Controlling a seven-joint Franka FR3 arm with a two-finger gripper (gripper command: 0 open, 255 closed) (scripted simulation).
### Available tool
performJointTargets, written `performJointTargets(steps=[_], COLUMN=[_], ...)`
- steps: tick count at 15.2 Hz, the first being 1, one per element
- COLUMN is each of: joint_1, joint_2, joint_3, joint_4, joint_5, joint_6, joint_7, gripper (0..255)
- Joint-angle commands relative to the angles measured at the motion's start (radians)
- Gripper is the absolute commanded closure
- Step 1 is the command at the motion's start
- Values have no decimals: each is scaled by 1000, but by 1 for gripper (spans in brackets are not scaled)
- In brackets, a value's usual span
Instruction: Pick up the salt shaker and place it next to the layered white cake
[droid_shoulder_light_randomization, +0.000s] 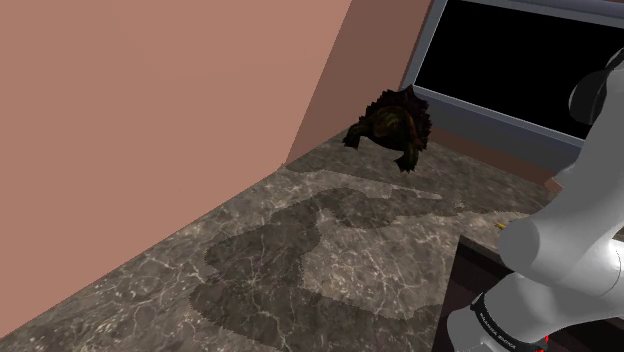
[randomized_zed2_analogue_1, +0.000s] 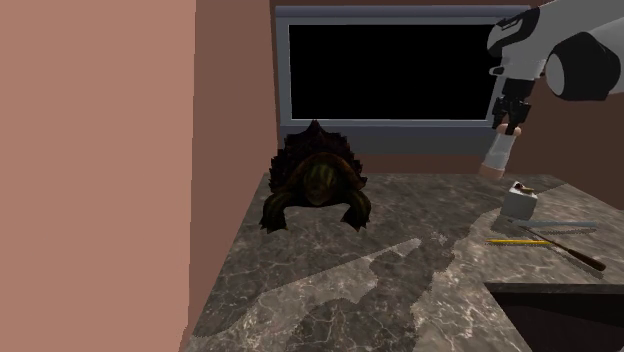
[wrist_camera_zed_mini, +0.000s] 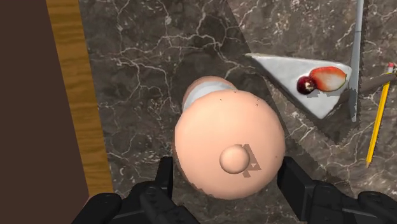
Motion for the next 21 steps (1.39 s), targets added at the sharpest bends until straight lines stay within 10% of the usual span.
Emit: performJointTargets(steps=[1,18,19,21], joint_1=[3,25,25,25], joint_2=[7,21,21,21], joint_3=[3,12,12,12], joint_4=[-19,-135,-135,-135], joint_5=[5,20,20,20], joint_6=[25,144,144,144], joint_7=[-3,-26,-26,-26], gripper=[255,255,0,0])
